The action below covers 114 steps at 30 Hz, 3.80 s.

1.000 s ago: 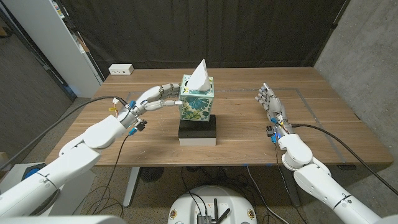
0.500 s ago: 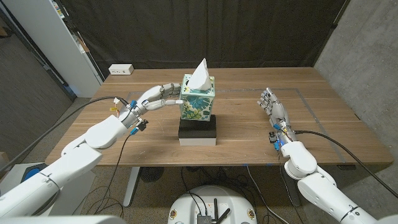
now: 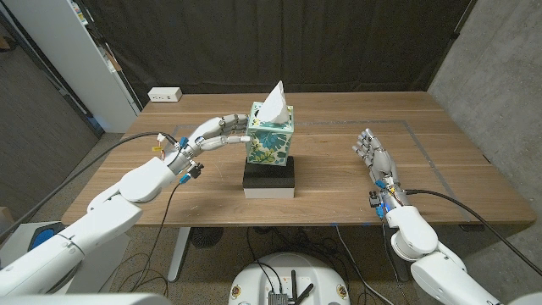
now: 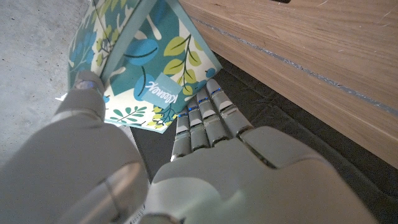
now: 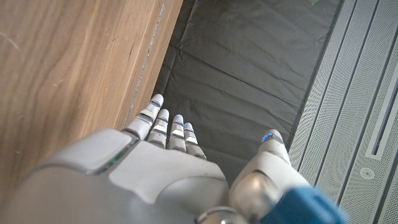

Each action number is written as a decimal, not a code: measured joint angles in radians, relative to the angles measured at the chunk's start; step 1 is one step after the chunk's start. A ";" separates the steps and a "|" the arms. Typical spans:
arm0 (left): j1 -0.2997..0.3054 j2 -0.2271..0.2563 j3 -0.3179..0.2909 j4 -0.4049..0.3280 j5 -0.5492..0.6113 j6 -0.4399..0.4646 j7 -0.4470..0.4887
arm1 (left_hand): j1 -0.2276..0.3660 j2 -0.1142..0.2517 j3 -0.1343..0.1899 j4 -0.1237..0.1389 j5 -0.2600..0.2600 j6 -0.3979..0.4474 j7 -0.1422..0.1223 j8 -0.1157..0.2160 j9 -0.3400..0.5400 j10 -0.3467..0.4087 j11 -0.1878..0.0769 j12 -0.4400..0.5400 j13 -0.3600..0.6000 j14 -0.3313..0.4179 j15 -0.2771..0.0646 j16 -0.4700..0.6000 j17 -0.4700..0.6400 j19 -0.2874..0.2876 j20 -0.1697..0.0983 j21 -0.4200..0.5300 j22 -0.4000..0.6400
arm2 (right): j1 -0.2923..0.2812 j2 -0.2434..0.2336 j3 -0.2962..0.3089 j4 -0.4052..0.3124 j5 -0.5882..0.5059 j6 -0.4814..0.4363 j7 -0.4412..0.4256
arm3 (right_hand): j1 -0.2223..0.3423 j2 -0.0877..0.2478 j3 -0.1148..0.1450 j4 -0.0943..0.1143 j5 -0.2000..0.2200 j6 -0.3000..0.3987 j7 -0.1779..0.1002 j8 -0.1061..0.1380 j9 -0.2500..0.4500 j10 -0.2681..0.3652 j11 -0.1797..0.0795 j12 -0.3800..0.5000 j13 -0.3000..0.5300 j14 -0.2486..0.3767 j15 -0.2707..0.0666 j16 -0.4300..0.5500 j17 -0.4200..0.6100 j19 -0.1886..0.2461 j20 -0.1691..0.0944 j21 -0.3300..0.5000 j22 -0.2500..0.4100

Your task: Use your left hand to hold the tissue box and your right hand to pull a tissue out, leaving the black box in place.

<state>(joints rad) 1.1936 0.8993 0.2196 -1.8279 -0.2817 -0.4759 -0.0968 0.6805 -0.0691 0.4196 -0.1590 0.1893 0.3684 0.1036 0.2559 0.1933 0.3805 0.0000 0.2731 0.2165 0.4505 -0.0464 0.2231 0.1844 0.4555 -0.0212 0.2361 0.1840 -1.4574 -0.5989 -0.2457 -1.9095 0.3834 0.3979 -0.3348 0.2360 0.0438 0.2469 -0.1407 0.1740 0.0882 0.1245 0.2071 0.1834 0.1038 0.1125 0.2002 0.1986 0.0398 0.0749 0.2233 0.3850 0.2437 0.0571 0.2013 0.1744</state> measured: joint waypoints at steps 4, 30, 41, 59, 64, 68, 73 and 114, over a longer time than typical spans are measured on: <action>-0.003 -0.001 0.004 0.003 -0.001 -0.002 -0.001 | 0.000 0.000 0.000 0.000 0.000 0.000 0.000 -0.001 0.000 0.000 0.000 0.000 0.000 0.000 0.000 -0.001 0.000 0.000 0.000 0.000 0.000 | -0.015 0.002 0.003 -0.010 -0.009 0.000 -0.006 | 0.000 0.000 0.000 0.000 0.000 0.012 0.001 0.002 0.000 0.004 0.004 0.000 0.000 0.000 0.000 0.000 0.000 0.000 0.000 0.000 0.000; -0.001 -0.003 0.011 0.010 0.006 -0.021 0.008 | 0.003 0.011 -0.006 0.000 0.003 0.009 -0.009 -0.005 0.005 0.007 -0.003 0.000 -0.001 0.005 0.002 -0.004 0.000 0.002 -0.002 0.000 0.000 | -0.087 -0.022 0.076 -0.174 -0.062 -0.086 -0.038 | 0.000 0.000 0.000 0.000 0.000 0.004 0.001 -0.005 0.000 0.005 0.005 0.000 0.000 0.009 -0.002 0.000 0.000 0.007 0.000 0.000 0.000; -0.005 -0.011 0.015 0.023 0.011 -0.045 0.006 | 0.009 0.017 -0.008 0.000 0.003 0.013 -0.005 -0.005 0.005 0.014 -0.007 0.000 -0.001 0.007 0.000 -0.004 0.000 0.004 0.000 0.000 0.000 | -0.098 -0.024 0.112 -0.246 -0.058 -0.130 -0.040 | 0.000 0.000 0.000 0.000 0.000 0.004 0.001 -0.005 0.000 0.015 0.007 0.000 0.000 0.013 0.002 0.000 0.000 0.018 0.004 0.000 0.000; -0.012 -0.023 0.025 0.045 0.014 -0.071 0.002 | -0.002 0.028 -0.013 0.001 0.007 0.020 -0.009 -0.012 0.004 0.016 -0.005 0.000 0.000 0.009 -0.002 -0.004 -0.001 0.004 0.000 0.000 0.000 | -0.127 -0.025 0.204 -0.382 -0.011 -0.225 -0.033 | -0.005 0.005 0.000 0.000 0.000 0.004 0.001 -0.005 0.000 0.020 0.009 0.000 0.000 0.023 0.002 0.008 0.000 0.018 0.004 0.000 0.000; -0.015 -0.027 0.028 0.050 0.014 -0.075 0.002 | -0.003 0.029 -0.014 0.000 0.007 0.021 -0.007 -0.013 0.005 0.016 -0.005 -0.007 0.000 0.009 -0.002 -0.005 -0.001 0.004 0.000 0.000 0.000 | -0.131 -0.024 0.225 -0.413 -0.006 -0.245 -0.033 | -0.005 0.005 0.000 0.000 0.000 0.004 0.001 -0.005 0.000 0.020 0.009 0.000 0.000 0.023 0.002 0.008 0.000 0.018 0.004 0.000 0.000; -0.015 -0.029 0.030 0.052 0.014 -0.077 0.002 | -0.003 0.029 -0.012 -0.002 0.007 0.021 -0.007 -0.013 0.005 0.018 -0.004 -0.007 0.000 0.009 -0.002 -0.005 -0.001 0.004 0.000 0.000 0.000 | -0.132 -0.020 0.246 -0.437 -0.006 -0.260 -0.029 | -0.005 0.005 0.000 0.000 0.000 0.004 0.001 -0.005 0.000 0.020 0.009 0.000 0.000 0.023 0.002 0.008 -0.005 0.018 0.004 0.000 0.000; -0.015 -0.029 0.030 0.053 0.014 -0.077 0.002 | -0.003 0.029 -0.012 -0.002 0.007 0.021 -0.007 -0.015 0.005 0.018 -0.004 -0.007 0.000 0.009 -0.002 -0.007 0.000 0.004 0.000 0.000 0.000 | -0.133 -0.017 0.264 -0.459 -0.006 -0.280 -0.025 | -0.005 0.005 0.000 0.000 0.000 0.004 0.001 -0.005 0.000 0.020 0.009 0.000 0.000 0.023 0.002 0.008 -0.005 0.018 0.004 0.000 0.000; -0.018 -0.037 0.036 0.043 0.026 -0.073 0.015 | -0.002 0.029 -0.010 -0.007 0.011 0.025 -0.003 -0.016 0.005 0.023 -0.002 -0.011 0.005 0.016 0.002 -0.012 -0.001 0.003 0.000 -0.004 0.000 | -0.151 -0.021 0.312 -0.549 -0.475 -0.435 -0.060 | 0.010 0.020 0.008 -0.008 0.000 0.015 0.003 -0.005 0.000 0.041 -0.006 0.008 0.000 0.041 -0.005 0.008 -0.005 0.043 -0.007 0.000 0.000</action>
<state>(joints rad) 1.1755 0.8623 0.2561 -1.7849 -0.2555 -0.5488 -0.0821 0.6781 -0.0401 0.4100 -0.1660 0.2007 0.3931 0.1003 0.2398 0.1979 0.4036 -0.0019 0.2623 0.2211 0.4664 -0.0448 0.2108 0.1837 0.4590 -0.0211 0.2322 0.1837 -1.6080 -0.6198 0.0661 -2.4581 -0.0919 -0.0375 -0.3953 0.2455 0.0633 0.2552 -0.1491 0.1740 0.1027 0.1278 0.2023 0.1834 0.1451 0.1069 0.2081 0.1986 0.0812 0.0695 0.2311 0.3805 0.2866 0.0501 0.2014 0.1744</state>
